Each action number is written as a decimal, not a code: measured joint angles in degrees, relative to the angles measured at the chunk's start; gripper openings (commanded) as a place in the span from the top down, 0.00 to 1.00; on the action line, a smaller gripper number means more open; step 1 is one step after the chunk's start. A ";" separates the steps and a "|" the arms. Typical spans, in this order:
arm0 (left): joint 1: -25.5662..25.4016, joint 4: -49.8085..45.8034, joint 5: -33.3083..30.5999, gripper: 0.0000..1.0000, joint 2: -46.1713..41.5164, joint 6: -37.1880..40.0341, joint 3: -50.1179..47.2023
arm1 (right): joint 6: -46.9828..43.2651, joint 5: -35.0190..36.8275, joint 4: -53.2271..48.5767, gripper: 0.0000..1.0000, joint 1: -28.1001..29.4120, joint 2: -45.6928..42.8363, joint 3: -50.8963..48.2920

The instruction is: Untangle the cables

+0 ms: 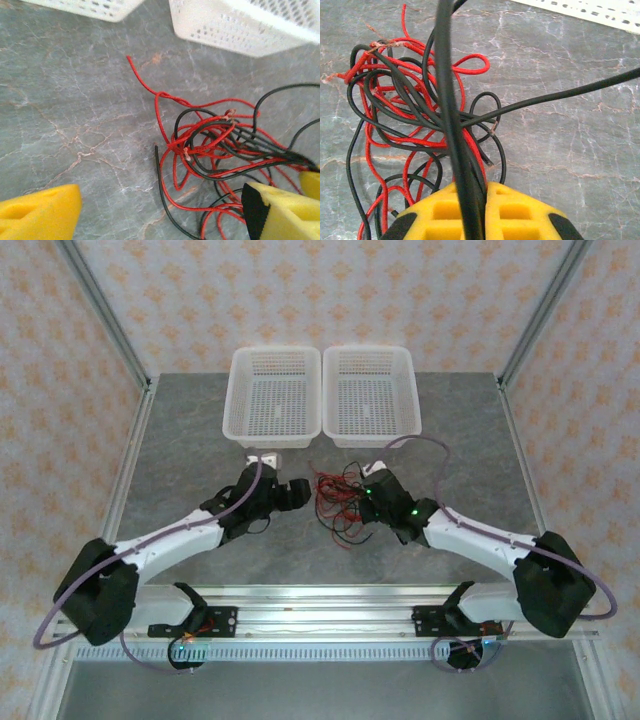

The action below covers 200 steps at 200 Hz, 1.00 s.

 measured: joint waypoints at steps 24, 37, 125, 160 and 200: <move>0.00 0.90 2.38 0.17 6.58 4.24 1.62 | -0.20 -1.16 -0.17 0.93 0.00 1.51 0.37; -0.28 1.51 3.26 0.17 9.16 6.69 2.38 | -0.17 -1.95 -0.42 0.95 0.00 1.86 0.35; -3.82 8.39 1.62 0.22 23.10 19.71 9.64 | -0.87 -6.97 -1.05 0.98 0.00 1.01 0.35; -3.87 11.17 1.66 0.52 28.74 22.38 11.89 | -0.87 -7.80 -1.03 0.96 0.00 1.03 0.35; -3.74 15.28 1.49 1.00 31.61 23.19 11.72 | 1.99 -5.86 -1.97 0.69 0.00 4.63 1.11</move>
